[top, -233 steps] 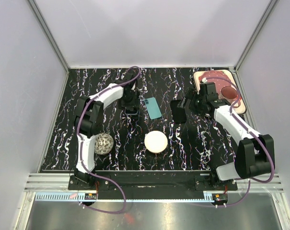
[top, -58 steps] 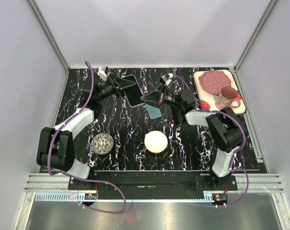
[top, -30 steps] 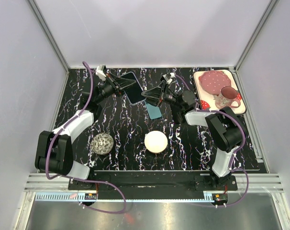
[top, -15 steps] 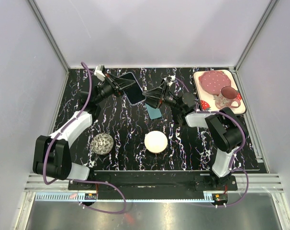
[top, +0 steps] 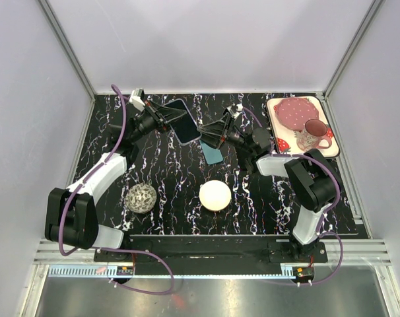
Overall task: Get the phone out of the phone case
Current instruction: Remove the phone case from the phone.
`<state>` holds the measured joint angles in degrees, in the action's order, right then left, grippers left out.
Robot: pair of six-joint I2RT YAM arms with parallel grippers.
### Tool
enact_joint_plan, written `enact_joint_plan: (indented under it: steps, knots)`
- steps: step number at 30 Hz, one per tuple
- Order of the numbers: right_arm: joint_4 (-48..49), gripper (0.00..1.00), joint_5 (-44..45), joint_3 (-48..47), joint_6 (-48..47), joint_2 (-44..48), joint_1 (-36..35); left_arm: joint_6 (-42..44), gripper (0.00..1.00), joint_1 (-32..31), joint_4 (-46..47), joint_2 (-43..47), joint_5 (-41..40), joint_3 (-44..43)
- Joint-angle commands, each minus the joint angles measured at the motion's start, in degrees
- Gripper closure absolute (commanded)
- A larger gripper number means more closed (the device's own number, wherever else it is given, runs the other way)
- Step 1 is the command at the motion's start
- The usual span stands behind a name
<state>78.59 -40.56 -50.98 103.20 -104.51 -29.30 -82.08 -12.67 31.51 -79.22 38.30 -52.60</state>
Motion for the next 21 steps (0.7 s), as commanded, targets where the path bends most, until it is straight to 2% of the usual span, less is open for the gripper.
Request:
enact_joint_plan:
  steps: [1,7,21]
  knots:
    - [5.44,0.57,-0.05,1.23,-2.12,2.47,-0.85,-2.38,1.00,0.45,6.38,4.16,-1.83,-4.18]
    - [3.94,0.67,0.30,2.03,-3.27,3.61,-1.29,-2.03,1.00,0.63,6.11,3.55,-1.65,-4.36]
    - [-4.58,0.68,0.12,-0.61,-9.15,6.69,-3.57,1.05,1.00,0.89,1.72,3.11,-2.18,-4.53]
